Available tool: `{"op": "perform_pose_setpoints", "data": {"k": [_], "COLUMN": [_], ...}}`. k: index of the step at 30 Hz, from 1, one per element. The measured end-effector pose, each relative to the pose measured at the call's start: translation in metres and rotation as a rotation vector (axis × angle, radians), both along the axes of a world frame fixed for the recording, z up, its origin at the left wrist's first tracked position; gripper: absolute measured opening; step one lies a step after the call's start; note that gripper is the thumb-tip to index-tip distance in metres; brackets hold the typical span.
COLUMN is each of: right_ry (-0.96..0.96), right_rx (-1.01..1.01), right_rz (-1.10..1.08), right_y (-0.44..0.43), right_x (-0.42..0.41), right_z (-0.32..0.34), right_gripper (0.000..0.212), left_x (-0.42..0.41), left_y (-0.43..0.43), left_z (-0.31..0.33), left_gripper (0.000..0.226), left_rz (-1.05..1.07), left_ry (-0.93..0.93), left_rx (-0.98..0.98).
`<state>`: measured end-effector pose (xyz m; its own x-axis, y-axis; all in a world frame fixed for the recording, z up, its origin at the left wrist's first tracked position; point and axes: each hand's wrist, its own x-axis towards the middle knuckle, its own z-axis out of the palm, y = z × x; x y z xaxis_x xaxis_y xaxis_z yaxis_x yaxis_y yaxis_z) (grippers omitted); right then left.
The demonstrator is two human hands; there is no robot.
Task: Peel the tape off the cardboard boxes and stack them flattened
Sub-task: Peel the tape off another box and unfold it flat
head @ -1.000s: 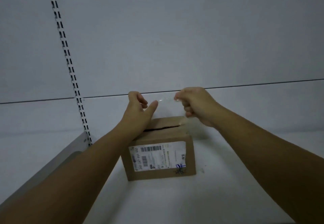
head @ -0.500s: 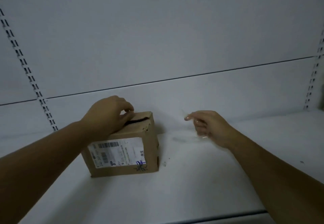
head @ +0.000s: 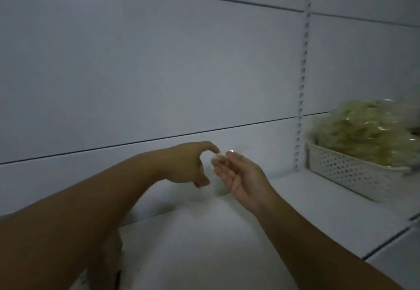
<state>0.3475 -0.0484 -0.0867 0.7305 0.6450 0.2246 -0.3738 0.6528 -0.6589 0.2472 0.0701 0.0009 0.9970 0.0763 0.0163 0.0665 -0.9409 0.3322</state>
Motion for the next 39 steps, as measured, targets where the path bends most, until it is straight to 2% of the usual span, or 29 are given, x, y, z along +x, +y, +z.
{"op": "perform_pose_setpoints", "data": {"k": [3, 6, 9, 12, 16, 17, 19, 22, 25, 28, 31, 33, 35, 37, 39], "right_ry": [-0.183, -0.434, -0.658, -0.847, -1.041, -1.053, -1.061, -1.064, -0.988, -0.950, -0.945, -0.880, -0.835, -0.891, -0.922], "right_rx": [-0.169, -0.509, -0.789, -1.094, -1.446, -1.489, -1.532, -1.588, -1.519, -1.487, -1.474, -1.396, -1.336, -1.422, -1.502], "right_rz": [-0.307, -0.729, -0.973, -1.208, -1.411, -1.427, -1.448, -1.465, -1.391, -1.263, -1.155, -1.087, -1.026, -0.985, -0.986], "right_y": [-0.048, -0.113, -0.174, -0.220, -0.266, -0.276, -0.297, -0.320, -0.326, -0.320, -0.316, -0.323, -0.334, -0.346, -0.357], "right_x": [0.030, 0.059, 0.077, 0.092, 0.131, 0.144, 0.173, 0.218, 0.258, 0.289, 0.309, 0.320, 0.327, 0.331, 0.331], "right_z": [0.032, 0.067, 0.090, 0.108, 0.125, 0.127, 0.130, 0.131, 0.132, 0.113, 0.075, 0.064, 0.064, 0.064, 0.063], "right_gripper": [0.009, 0.014, 0.015, 0.013, 0.019, 0.020, 0.022, 0.023, 0.025, 0.026, 0.020, 0.031, 0.023, 0.019, 0.027], "left_x": [0.033, 0.066, 0.093, 0.120, 0.162, 0.172, 0.197, 0.239, 0.278, 0.307, 0.326, 0.334, 0.338, 0.338, 0.335], "left_y": [-0.015, -0.044, -0.083, -0.127, -0.181, -0.191, -0.206, -0.220, -0.226, -0.230, -0.236, -0.240, -0.241, -0.238, -0.234], "left_z": [0.014, 0.023, 0.027, 0.031, 0.040, 0.041, 0.043, 0.046, 0.039, 0.012, -0.026, -0.043, -0.047, -0.044, -0.040], "left_gripper": [0.038, 0.009, 0.012, 0.012, 0.014, 0.008, 0.019, 0.022, 0.019, 0.020, 0.020, 0.018, 0.013, 0.010, 0.009], "left_rz": [-0.089, -0.175, -0.276, -0.366, -0.434, -0.447, -0.433, -0.278, -0.102, 0.033, 0.052, 0.040, 0.061, 0.113, 0.150], "left_ry": [-0.052, -0.146, -0.259, -0.273, -0.335, -0.334, -0.340, -0.424, -0.506, -0.502, -0.496, -0.534, -0.581, -0.636, -0.703], "left_rx": [-0.276, -0.362, -0.444, -0.528, -0.651, -0.673, -0.687, -0.801, -0.948, -1.035, -1.097, -1.104, -1.087, -1.076, -1.004]}}
